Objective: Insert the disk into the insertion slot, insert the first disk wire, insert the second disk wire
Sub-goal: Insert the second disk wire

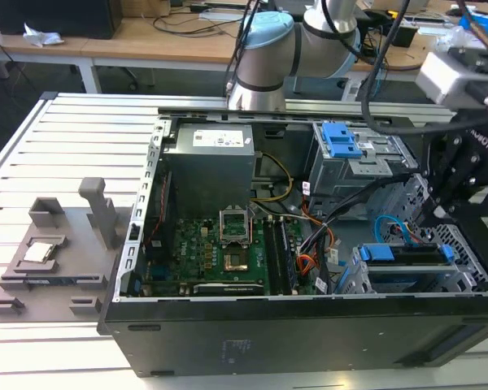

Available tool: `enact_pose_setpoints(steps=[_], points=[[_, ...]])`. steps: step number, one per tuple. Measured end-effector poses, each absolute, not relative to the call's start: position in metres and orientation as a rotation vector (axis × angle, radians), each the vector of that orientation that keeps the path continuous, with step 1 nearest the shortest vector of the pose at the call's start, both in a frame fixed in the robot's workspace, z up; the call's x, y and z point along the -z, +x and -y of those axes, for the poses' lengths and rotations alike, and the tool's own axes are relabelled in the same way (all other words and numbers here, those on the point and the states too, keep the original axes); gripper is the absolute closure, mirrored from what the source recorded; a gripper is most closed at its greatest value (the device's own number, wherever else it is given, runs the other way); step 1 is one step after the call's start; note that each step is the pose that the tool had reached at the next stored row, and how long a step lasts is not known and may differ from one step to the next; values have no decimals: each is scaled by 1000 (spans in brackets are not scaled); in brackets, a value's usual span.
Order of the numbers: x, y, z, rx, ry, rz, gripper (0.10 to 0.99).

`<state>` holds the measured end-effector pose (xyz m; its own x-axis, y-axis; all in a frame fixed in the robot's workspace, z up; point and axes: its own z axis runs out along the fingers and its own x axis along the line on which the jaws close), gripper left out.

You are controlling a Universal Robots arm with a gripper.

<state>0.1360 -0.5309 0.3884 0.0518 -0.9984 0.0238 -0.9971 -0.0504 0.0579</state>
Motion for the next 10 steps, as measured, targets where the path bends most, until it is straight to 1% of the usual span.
enact_pose_setpoints(steps=[3, 10], points=[[-395, 136, 530, 35, 2235, 2123, 980], [-395, 136, 530, 35, 2235, 2123, 980]])
